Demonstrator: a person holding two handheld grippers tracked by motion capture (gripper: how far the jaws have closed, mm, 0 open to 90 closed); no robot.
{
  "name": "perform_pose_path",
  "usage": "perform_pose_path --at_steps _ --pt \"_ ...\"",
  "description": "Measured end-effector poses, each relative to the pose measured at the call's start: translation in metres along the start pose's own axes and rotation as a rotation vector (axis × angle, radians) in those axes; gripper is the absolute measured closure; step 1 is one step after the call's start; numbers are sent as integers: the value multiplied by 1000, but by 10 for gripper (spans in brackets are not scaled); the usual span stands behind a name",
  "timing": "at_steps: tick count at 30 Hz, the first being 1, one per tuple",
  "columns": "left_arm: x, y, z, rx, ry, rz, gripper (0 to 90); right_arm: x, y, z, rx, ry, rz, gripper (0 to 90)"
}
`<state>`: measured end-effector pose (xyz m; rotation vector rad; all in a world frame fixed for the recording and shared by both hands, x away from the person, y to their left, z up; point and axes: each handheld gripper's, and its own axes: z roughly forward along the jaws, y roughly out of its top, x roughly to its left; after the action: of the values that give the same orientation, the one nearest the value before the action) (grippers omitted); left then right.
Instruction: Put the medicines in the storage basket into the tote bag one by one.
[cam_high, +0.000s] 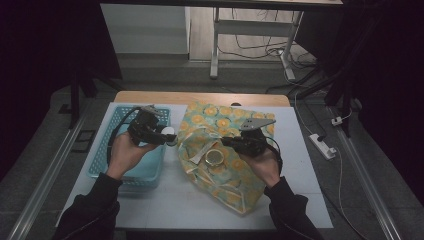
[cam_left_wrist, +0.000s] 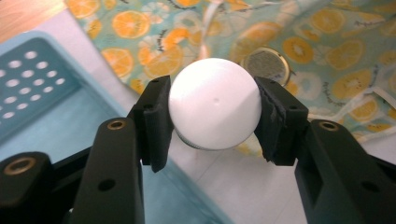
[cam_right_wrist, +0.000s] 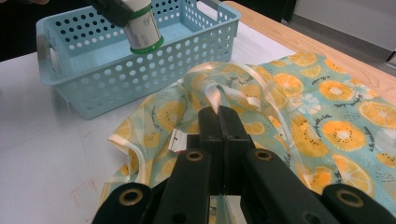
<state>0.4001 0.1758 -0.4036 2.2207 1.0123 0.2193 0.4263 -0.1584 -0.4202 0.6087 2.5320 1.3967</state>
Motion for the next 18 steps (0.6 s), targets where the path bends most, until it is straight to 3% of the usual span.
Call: perform_pose_path --at_steps 18 --pt "-35 12 39 31 -91 75 504 -2 0 -1 0 -1 6 900"
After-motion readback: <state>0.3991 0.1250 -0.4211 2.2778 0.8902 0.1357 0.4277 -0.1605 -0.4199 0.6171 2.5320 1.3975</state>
